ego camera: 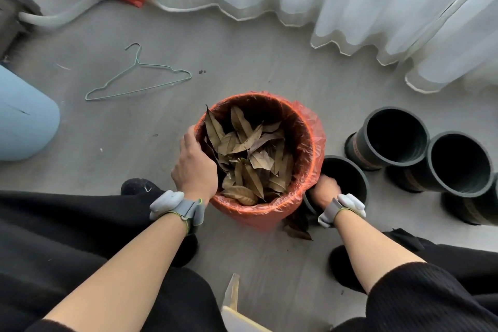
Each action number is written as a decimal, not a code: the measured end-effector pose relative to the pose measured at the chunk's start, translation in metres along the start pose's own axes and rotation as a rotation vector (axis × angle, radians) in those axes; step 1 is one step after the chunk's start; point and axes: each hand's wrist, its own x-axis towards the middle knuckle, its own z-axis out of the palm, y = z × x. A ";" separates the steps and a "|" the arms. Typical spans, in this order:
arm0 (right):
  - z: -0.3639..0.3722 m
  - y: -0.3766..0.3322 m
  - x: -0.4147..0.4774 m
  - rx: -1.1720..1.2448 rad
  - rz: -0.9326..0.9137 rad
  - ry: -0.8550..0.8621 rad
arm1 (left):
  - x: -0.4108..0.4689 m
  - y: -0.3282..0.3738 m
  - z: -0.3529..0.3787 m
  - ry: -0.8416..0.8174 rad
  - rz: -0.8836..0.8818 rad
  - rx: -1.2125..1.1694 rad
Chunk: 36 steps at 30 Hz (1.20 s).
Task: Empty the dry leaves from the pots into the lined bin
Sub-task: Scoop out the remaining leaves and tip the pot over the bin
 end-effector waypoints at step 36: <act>-0.170 0.004 -0.117 1.233 -0.341 -0.135 | -0.003 0.006 -0.002 -0.057 -0.054 -0.013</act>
